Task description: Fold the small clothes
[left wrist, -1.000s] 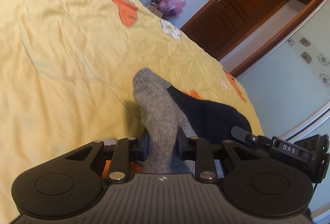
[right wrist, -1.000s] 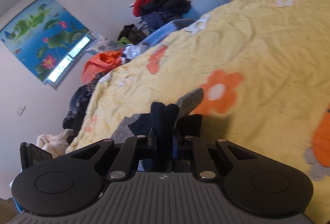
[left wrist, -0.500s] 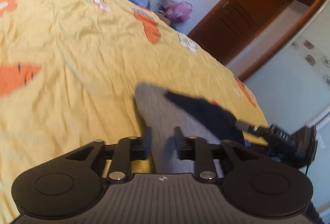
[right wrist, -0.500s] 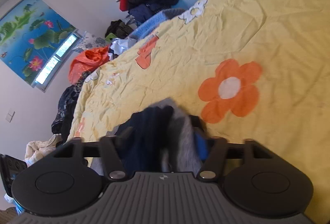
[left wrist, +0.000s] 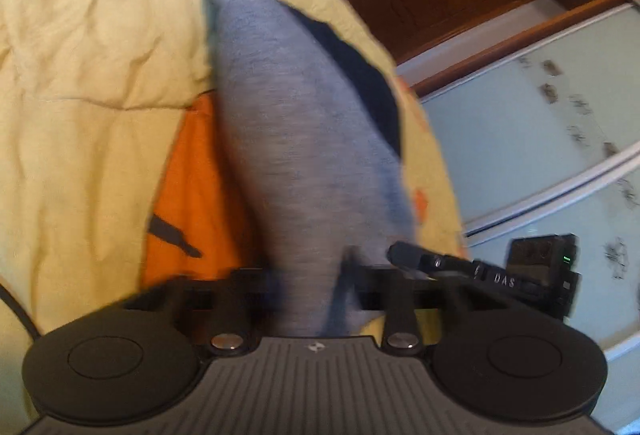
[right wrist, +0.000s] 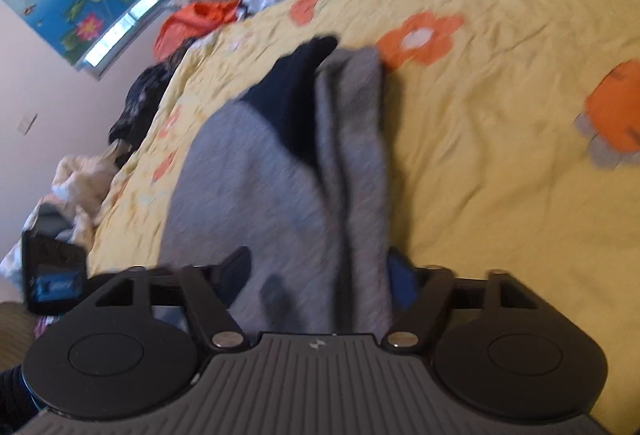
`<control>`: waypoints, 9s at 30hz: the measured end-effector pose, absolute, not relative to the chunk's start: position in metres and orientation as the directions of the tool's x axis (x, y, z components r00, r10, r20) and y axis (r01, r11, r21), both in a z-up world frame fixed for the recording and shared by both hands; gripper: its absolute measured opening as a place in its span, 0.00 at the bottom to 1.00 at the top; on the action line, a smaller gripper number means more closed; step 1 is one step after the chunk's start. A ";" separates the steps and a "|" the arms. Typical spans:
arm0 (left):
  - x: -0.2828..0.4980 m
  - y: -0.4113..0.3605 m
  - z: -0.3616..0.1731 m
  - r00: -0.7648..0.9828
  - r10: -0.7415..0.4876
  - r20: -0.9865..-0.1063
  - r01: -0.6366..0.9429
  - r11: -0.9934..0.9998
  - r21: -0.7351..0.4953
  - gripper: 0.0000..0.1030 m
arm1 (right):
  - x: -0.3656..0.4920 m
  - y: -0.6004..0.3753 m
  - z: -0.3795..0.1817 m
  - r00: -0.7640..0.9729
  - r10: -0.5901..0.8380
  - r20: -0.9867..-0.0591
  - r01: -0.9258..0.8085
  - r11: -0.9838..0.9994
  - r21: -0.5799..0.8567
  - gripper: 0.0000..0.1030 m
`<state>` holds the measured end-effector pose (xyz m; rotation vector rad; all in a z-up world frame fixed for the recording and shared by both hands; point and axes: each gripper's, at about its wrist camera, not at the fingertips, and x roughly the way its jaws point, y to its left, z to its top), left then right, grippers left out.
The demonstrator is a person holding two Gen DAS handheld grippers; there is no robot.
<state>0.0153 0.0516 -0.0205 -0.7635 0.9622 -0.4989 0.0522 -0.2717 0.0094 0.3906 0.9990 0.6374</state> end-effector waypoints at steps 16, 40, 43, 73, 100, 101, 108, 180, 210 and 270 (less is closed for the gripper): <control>-0.002 0.122 0.042 0.535 -0.551 -0.640 0.187 0.816 -0.546 0.53 | 0.040 -0.261 0.018 0.371 0.768 -0.522 -0.269 0.627 0.731 0.81; 0.010 0.043 0.060 0.836 -0.214 -0.505 0.278 0.959 0.054 0.36 | 0.154 -0.225 0.034 0.546 0.537 -0.642 -0.247 0.836 0.489 0.66; -0.055 0.036 0.058 0.852 -0.262 -0.454 0.383 0.903 0.197 0.47 | 0.102 -0.248 0.048 0.546 0.612 -0.573 -0.300 0.781 0.548 0.67; -0.084 0.040 0.013 0.765 -0.165 -0.622 0.253 0.966 0.055 0.06 | 0.055 -0.252 0.066 0.524 0.616 -0.589 -0.392 0.788 0.475 0.55; -0.084 0.041 0.012 0.768 -0.169 -0.618 0.232 0.972 0.023 0.06 | 0.128 -0.220 0.071 0.754 0.340 -0.563 -0.206 0.935 0.289 0.50; -0.084 0.041 0.012 0.768 -0.168 -0.618 0.231 0.973 0.022 0.06 | 0.119 -0.209 0.079 0.756 0.375 -0.536 -0.261 0.924 0.278 0.52; -0.085 0.042 0.012 0.767 -0.169 -0.619 0.230 0.973 0.018 0.06 | 0.107 -0.132 0.036 0.648 0.359 -0.672 -0.478 0.878 0.008 0.66; -0.028 0.081 0.010 0.570 -0.543 -0.616 0.124 0.799 -0.589 0.77 | 0.053 -0.273 0.016 0.462 0.688 -0.560 -0.236 0.704 0.670 0.87; -0.150 0.010 0.011 0.753 -0.149 -0.641 0.107 0.989 -0.104 0.86 | -0.128 -0.214 0.018 0.600 0.370 -0.710 -0.282 0.927 0.245 0.93; -0.157 0.000 -0.014 0.803 -0.042 -0.594 0.067 0.998 0.020 1.00 | -0.141 -0.169 -0.012 0.772 0.094 -0.628 -0.129 0.992 -0.011 1.00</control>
